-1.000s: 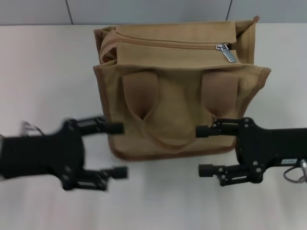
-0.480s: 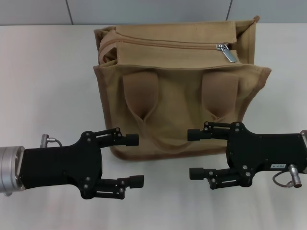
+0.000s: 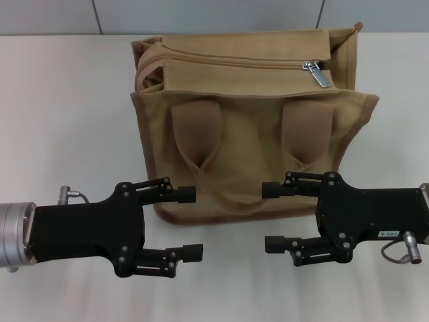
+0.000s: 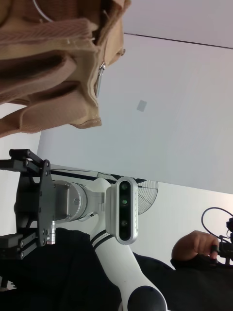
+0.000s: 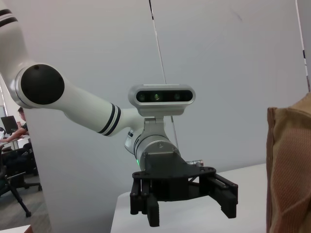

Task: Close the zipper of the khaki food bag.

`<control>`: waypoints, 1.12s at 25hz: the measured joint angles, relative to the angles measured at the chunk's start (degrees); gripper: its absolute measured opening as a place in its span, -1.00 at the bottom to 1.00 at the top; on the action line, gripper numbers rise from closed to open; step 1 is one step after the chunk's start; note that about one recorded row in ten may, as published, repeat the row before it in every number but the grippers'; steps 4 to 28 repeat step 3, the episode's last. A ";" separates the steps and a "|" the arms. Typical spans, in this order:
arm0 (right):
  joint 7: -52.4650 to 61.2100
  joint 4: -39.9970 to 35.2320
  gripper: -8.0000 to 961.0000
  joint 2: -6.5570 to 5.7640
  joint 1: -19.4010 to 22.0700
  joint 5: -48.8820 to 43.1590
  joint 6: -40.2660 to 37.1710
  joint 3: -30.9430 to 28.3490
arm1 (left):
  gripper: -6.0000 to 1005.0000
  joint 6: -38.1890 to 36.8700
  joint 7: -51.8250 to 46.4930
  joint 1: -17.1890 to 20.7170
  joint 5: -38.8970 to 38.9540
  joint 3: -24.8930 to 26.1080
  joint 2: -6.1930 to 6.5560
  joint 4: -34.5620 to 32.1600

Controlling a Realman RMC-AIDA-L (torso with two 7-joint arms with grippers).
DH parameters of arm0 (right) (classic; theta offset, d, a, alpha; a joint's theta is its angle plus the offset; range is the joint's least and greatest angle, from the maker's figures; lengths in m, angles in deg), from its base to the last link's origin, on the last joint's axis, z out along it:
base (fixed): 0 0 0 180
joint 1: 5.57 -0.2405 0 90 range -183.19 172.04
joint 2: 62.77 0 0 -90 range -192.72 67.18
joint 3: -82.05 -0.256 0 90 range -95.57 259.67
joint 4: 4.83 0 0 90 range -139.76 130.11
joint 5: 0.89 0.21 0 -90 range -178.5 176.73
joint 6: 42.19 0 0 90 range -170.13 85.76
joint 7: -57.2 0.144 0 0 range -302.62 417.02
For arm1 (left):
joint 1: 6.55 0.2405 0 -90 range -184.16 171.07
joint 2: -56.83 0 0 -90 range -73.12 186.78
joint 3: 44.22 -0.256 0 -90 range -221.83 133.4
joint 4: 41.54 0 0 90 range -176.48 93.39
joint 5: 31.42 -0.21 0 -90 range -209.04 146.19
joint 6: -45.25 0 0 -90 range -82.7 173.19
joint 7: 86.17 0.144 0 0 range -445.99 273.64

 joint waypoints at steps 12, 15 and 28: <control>-0.02 0.00 0.65 0.00 0.00 0.00 0.00 -0.04 | 0.68 0.00 0.06 0.00 0.00 -0.02 -0.01 0.02; -0.02 0.00 0.65 0.00 0.00 0.00 0.00 -0.04 | 0.68 0.00 0.06 0.00 0.00 -0.02 -0.01 0.02; -0.02 0.00 0.65 0.00 0.00 0.00 0.00 -0.04 | 0.68 0.00 0.06 0.00 0.00 -0.02 -0.01 0.02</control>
